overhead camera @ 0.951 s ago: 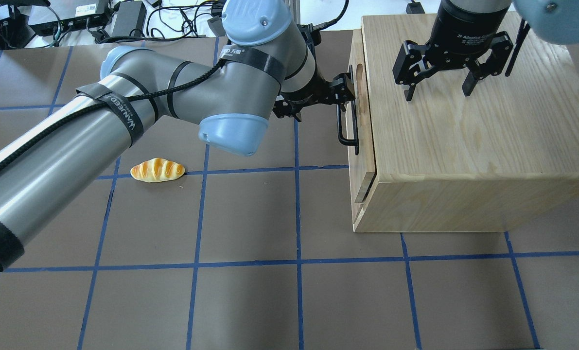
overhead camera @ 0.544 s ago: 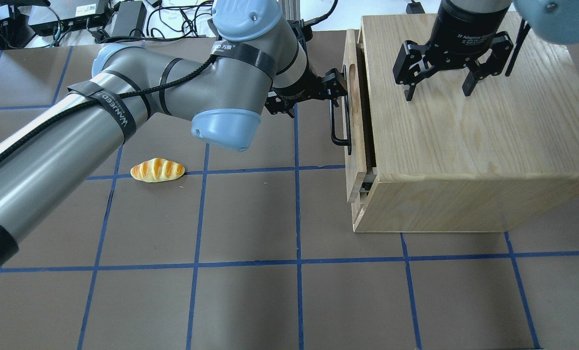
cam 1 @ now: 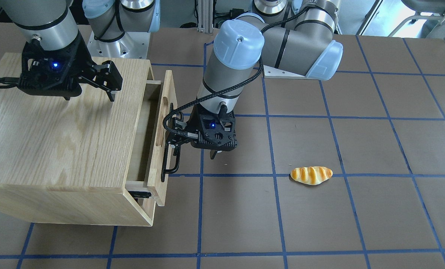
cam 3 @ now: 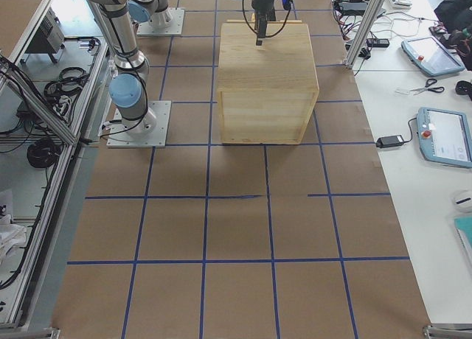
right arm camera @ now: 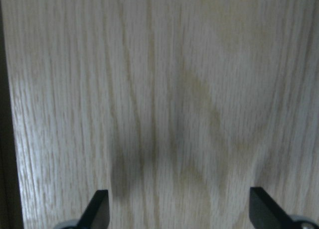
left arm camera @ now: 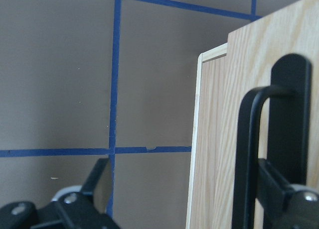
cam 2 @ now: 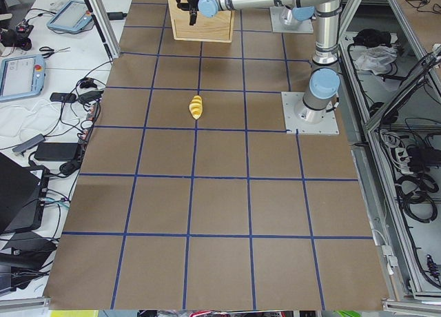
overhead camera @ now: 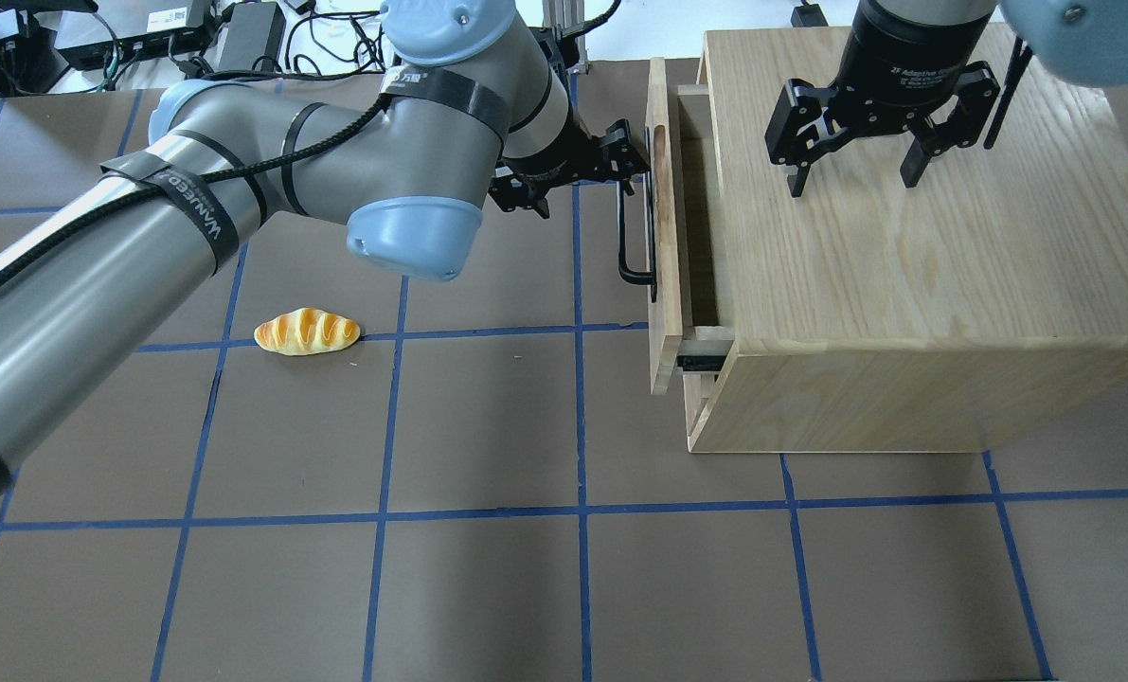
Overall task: Open upper drawer
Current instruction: 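Pull the handle with the left gripper, sliding the drawer outward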
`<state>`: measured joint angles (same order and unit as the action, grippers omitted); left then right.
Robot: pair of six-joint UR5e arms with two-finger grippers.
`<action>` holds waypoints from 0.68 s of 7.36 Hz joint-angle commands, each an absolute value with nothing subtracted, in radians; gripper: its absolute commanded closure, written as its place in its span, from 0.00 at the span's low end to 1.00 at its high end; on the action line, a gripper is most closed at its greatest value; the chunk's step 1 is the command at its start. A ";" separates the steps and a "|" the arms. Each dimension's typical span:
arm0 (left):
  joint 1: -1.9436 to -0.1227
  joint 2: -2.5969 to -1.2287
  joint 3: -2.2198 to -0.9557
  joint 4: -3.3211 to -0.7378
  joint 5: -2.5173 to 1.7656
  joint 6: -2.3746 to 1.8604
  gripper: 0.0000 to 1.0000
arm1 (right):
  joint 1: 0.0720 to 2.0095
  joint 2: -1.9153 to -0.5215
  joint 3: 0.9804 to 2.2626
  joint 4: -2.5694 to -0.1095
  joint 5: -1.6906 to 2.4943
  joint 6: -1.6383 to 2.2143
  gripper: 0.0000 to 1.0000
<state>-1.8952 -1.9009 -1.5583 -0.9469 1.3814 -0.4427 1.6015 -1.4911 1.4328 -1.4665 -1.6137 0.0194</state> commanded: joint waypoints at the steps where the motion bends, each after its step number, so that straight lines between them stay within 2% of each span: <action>1: -1.885 -1.905 -1.559 -0.945 1.384 -0.437 0.00 | 1.601 -1.491 1.433 -1.466 -1.614 0.020 0.00; 5: -1.861 -1.902 -1.560 -0.950 1.413 -0.400 0.00 | 1.601 -1.491 1.434 -1.466 -1.614 0.018 0.00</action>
<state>-1.8674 -1.9024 -1.5594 -0.9492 1.4032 -0.4041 1.6015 -1.4910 1.4340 -1.4665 -1.6137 0.0190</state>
